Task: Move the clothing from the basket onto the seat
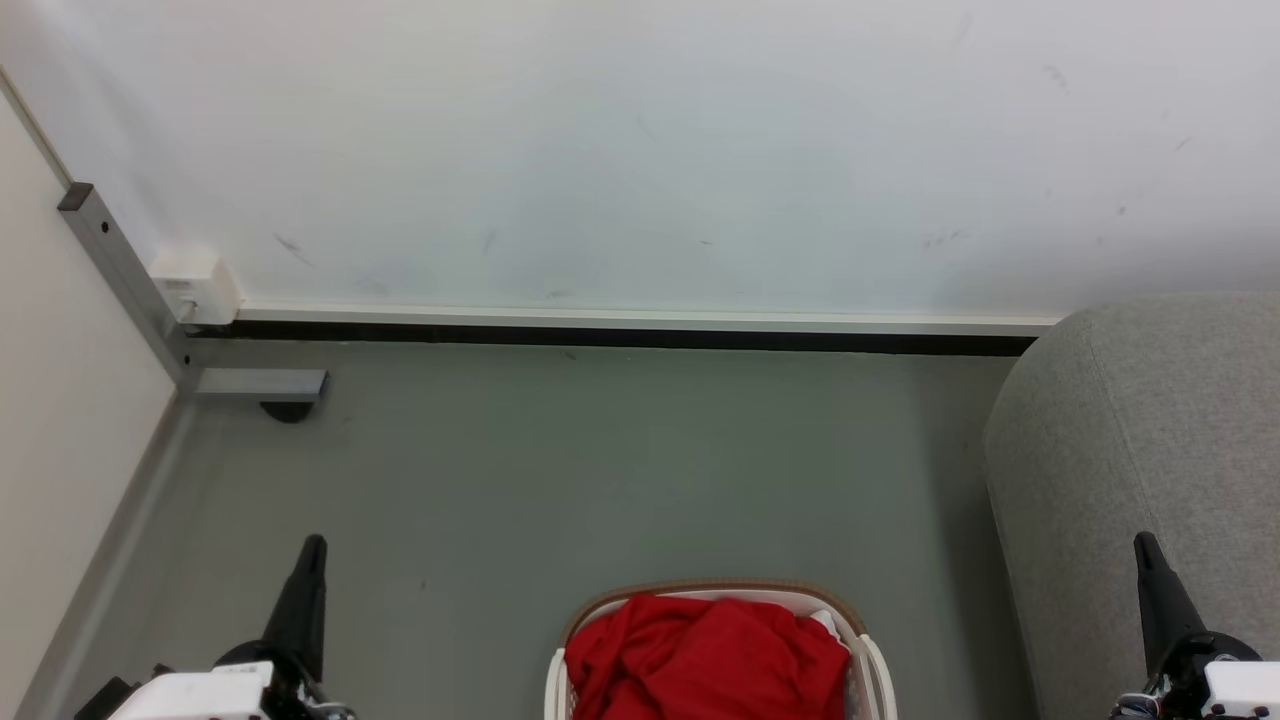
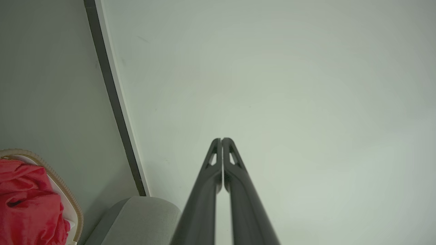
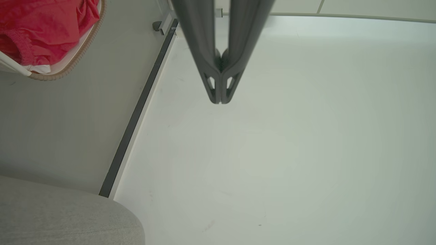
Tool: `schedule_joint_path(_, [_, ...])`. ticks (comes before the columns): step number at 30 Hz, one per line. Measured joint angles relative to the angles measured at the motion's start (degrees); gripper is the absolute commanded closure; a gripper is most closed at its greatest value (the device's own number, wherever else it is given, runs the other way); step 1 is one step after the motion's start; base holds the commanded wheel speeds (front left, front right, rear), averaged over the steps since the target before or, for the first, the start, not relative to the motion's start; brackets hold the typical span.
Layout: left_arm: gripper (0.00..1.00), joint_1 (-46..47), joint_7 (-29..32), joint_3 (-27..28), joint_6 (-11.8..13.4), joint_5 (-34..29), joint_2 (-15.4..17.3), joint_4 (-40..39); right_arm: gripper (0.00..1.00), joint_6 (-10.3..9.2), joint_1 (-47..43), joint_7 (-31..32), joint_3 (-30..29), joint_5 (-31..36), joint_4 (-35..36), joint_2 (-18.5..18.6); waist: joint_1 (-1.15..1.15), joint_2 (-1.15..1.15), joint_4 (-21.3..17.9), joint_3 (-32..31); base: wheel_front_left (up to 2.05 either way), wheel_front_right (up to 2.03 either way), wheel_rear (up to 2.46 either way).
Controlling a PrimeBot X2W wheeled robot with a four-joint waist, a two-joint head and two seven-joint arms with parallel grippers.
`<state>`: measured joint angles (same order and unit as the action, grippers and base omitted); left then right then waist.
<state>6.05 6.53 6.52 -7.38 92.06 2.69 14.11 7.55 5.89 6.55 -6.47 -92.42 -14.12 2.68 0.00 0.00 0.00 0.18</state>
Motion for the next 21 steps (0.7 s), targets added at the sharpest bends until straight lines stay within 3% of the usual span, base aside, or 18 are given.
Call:
schedule_joint_path(2, [1.00,0.0,0.0,0.0,0.0,0.0,0.0,0.0,1.00,0.00,0.0,0.0,0.0,0.0,0.0,0.0,0.00,0.00,0.0,0.0,0.00,0.00,0.00])
schedule_joint_path(3, [0.00,-0.1,0.0,0.0,0.0,0.0,-0.1,0.2,0.00,0.00,-0.1,0.0,0.0,0.0,-0.2,-0.1,0.00,0.00,0.0,0.0,0.00,0.00,0.00])
schedule_joint_path(12, [0.00,-1.6,-1.7,-1.5,0.2,-0.9,-0.5,1.8,0.00,0.00,-1.5,-1.8,1.6,0.8,-1.5,-0.7,0.00,0.00,0.0,0.0,0.00,0.00,0.00])
schedule_joint_path(21, [0.00,-1.6,-4.3,-2.7,0.4,-5.2,-0.4,1.7,0.00,0.00,-1.4,-4.3,3.1,7.0,-1.3,-0.5,0.00,0.00,0.0,0.1,0.00,0.00,0.00])
